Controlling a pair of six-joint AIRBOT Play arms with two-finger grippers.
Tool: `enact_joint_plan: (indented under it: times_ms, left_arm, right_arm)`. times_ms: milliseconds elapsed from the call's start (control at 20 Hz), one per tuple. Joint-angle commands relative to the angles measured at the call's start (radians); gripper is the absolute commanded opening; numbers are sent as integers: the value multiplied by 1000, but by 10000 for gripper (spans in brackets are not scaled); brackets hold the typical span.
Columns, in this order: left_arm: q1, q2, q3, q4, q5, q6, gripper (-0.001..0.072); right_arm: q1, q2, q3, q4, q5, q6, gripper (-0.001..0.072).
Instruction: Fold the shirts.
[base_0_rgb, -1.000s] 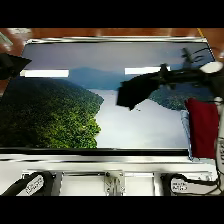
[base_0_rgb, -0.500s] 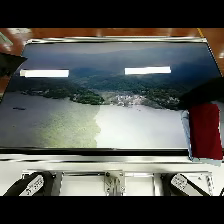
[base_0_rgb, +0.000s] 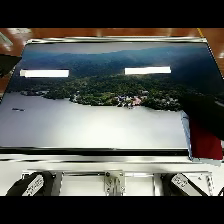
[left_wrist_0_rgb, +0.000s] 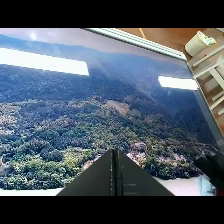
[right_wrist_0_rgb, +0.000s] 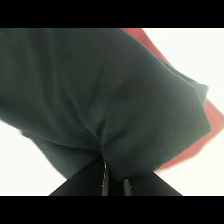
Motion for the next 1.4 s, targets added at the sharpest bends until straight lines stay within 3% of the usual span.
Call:
enact_joint_plan:
  times_ms: [0,100,150,200,250,400,500,600,700,800,850,900,950,1100,1350]
  left_arm:
    - [1,5,1,0,-14,0,42]
    - [1,5,1,0,-15,0,42]
    - [1,4,1,0,-14,0,42]
    - [1,3,1,0,-13,0,42]
    - [1,2,1,0,-10,0,42]
    - [1,0,1,1,5,1,41]
    - [-11,-17,1,25,5,21,41]
    - [-92,-45,0,216,6,53,40]
    - [-252,-101,0,533,-9,-121,40]
    - [-435,-184,0,808,-77,-300,45]
    - [-512,-230,0,859,-109,-320,272]
    - [-564,-269,1,861,-122,-360,655]
    - [-600,-304,1,861,-133,-417,715]
    - [-626,-351,1,861,-153,-425,712]
    - [-612,-352,1,861,-152,-425,713]
  right_arm:
    - [-5,47,-227,-102,1,103,63]
    - [-5,77,-342,-116,-40,159,64]
    - [-5,87,-385,-115,-79,193,189]
    - [-5,90,-405,-108,-110,210,550]
    - [-4,92,-400,-86,-129,188,694]
    - [-4,108,-267,-158,-135,203,693]
    - [-2,131,-119,-153,-231,175,693]
    - [48,158,13,-43,-388,70,693]
    - [190,172,64,21,-471,-6,693]
    - [397,159,60,7,-398,-57,693]
    - [490,137,53,3,-321,-51,694]
    - [561,100,47,4,-244,-33,696]
    - [603,61,47,19,-161,-31,702]
    - [670,-31,47,21,-15,-49,701]
    - [736,-69,47,24,-12,-45,700]
